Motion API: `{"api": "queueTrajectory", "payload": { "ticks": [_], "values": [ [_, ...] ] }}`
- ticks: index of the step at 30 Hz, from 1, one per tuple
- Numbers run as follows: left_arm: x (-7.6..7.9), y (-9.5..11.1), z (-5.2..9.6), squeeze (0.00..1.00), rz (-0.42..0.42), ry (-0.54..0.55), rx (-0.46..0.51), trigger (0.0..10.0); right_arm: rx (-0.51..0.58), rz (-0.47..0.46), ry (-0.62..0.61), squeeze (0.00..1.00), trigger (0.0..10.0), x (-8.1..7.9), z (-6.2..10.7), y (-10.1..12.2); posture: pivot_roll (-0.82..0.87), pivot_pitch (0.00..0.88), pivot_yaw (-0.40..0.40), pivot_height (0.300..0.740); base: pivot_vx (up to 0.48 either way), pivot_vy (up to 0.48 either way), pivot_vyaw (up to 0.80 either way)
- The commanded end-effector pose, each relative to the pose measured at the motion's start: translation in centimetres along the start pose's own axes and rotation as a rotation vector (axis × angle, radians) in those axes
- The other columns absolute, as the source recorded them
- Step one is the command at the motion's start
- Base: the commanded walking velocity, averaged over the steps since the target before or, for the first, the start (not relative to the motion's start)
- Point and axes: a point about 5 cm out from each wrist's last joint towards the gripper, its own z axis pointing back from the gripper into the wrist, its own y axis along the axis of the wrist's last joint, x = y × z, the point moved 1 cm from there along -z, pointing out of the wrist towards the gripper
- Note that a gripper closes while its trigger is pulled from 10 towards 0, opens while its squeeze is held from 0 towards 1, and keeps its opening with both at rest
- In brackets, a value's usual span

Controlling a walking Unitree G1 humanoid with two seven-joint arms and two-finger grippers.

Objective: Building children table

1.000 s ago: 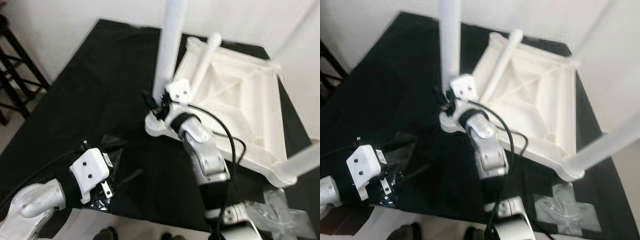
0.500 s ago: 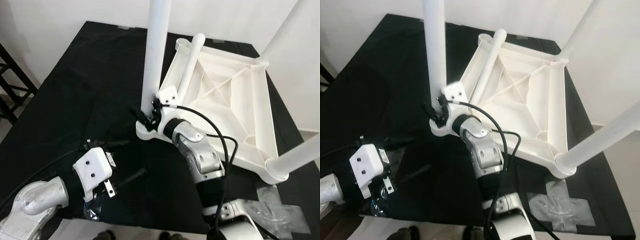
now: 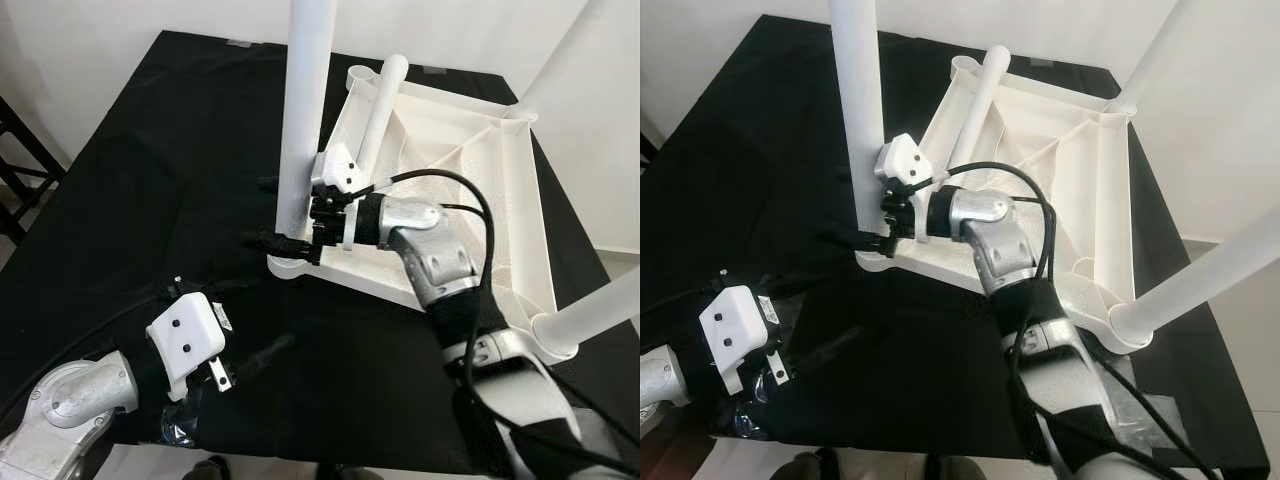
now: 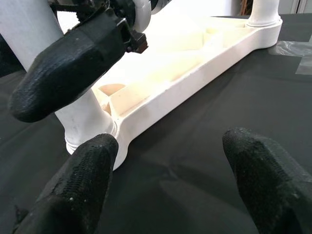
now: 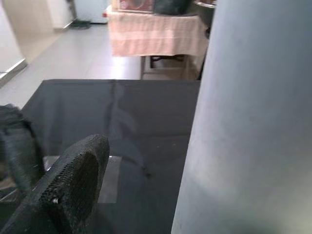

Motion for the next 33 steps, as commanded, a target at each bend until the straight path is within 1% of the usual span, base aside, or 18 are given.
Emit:
{"api": "queueTrajectory", "payload": {
  "ticks": [1, 8, 9, 10, 11, 18, 20, 22, 23, 25, 26, 27, 28, 29, 30, 31, 32, 33],
  "values": [
    [0.0, -0.1, 0.3, 0.0, -0.007, 0.0, -0.017, 10.0, 0.008, 0.022, 0.096, 0.0, 10.0, -0.3, -0.6, 0.4, 0.16, 0.251, -0.143, 0.74, 0.0, 0.0, 0.0],
    [-0.4, -0.2, 1.0, 0.0, -0.013, 0.022, -0.035, 10.0, -0.003, 0.015, 0.198, 0.0, 10.0, 0.4, -1.1, 1.0, 0.19, 0.258, -0.14, 0.74, 0.0, 0.0, 0.0],
    [-0.5, -0.2, 1.0, 0.0, -0.014, 0.025, -0.038, 10.0, -0.011, 0.011, 0.223, 0.0, 3.9, 0.4, -1.0, 0.8, 0.19, 0.259, -0.142, 0.74, 0.0, 0.0, 0.0],
    [-0.5, -0.2, 1.0, 0.0, -0.014, 0.025, -0.038, 10.0, -0.011, 0.011, 0.223, 0.0, 3.9, 0.4, -1.0, 0.8, 0.19, 0.259, -0.142, 0.74, 0.0, 0.0, 0.0],
    [-0.5, -0.2, 1.1, 0.0, -0.015, 0.028, -0.04, 10.0, -0.015, 0.002, 0.247, 0.0, 0.0, 0.4, -0.9, 0.7, 0.19, 0.265, -0.143, 0.74, 0.0, 0.0, 0.0],
    [-0.5, -0.1, 1.2, 0.0, -0.016, 0.032, -0.042, 10.0, -0.052, -0.026, 0.263, 0.0, 0.0, 0.9, 0.2, -0.2, 0.18, 0.269, -0.146, 0.74, 0.0, 0.0, 0.0],
    [-0.4, -0.2, 1.2, 0.0, -0.014, 0.031, -0.042, 10.0, -0.094, -0.031, 0.157, 0.0, 0.0, 1.3, 0.6, -1.3, 0.17, 0.269, -0.144, 0.74, 0.0, 0.0, 0.0],
    [-0.4, -0.2, 1.2, 0.0, -0.013, 0.03, -0.042, 10.0, -0.102, -0.033, 0.129, 0.0, 0.0, 1.5, 0.7, -1.5, 0.17, 0.269, -0.144, 0.74, 0.0, 0.0, 0.0],
    [-0.4, -0.2, 1.1, 0.0, -0.012, 0.03, -0.042, 10.0, -0.124, -0.035, 0.044, 0.0, 0.0, 1.8, 0.6, -2.0, 0.16, 0.27, -0.145, 0.74, 0.0, 0.0, 0.0],
    [-0.4, -0.2, 1.1, 0.0, -0.012, 0.03, -0.042, 10.0, -0.124, -0.035, 0.044, 0.0, 0.0, 1.8, 0.6, -2.0, 0.16, 0.27, -0.145, 0.74, 0.0, 0.0, 0.0],
    [-0.4, -0.2, 1.1, 0.0, -0.011, 0.028, -0.041, 10.0, -0.17, -0.044, -0.084, 0.0, 0.0, 2.2, 0.6, -2.9, 0.16, 0.27, -0.148, 0.74, 0.0, 0.0, 0.0],
    [-0.3, -0.3, 1.1, 0.0, -0.009, 0.027, -0.04, 10.0, -0.21, -0.06, -0.389, 0.0, 0.0, 2.9, 0.7, -4.4, 0.15, 0.272, -0.151, 0.74, 0.0, 0.0, 0.0],
    [-0.3, -0.3, 1.1, 0.0, -0.009, 0.027, -0.04, 10.0, -0.21, -0.06, -0.389, 0.0, 0.0, 2.9, 0.7, -4.4, 0.15, 0.272, -0.151, 0.74, 0.0, 0.0, 0.0],
    [-0.5, -0.3, 1.3, 0.0, -0.006, 0.028, -0.04, 10.0, -0.167, -0.24, -0.787, 0.0, 0.0, -0.1, 0.6, -6.5, 0.14, 0.282, -0.129, 0.74, 0.0, 0.0, 0.0],
    [-0.5, -0.3, 1.3, 0.0, -0.006, 0.028, -0.04, 10.0, -0.167, -0.24, -0.787, 0.0, 0.0, -0.1, 0.6, -6.5, 0.14, 0.282, -0.129, 0.74, 0.0, 0.0, 0.0],
    [-0.5, -0.4, 1.3, 0.0, -0.003, 0.027, -0.042, 10.0, -0.161, -0.295, -0.884, 0.0, 0.0, -1.9, 0.8, -6.8, 0.14, 0.282, -0.124, 0.74, 0.0, 0.0, 0.0],
    [-0.4, -0.5, 1.3, 0.0, -0.001, 0.022, -0.044, 10.0, -0.152, -0.299, -0.884, 0.0, 0.0, -3.2, 0.4, -6.7, 0.13, 0.273, -0.125, 0.74, 0.0, 0.0, 0.0],
    [-0.4, -0.5, 1.3, 0.0, -0.001, 0.022, -0.044, 10.0, -0.152, -0.299, -0.884, 0.0, 0.0, -3.2, 0.4, -6.7, 0.13, 0.273, -0.125, 0.74, 0.0, 0.0, 0.0]
  ]
}}
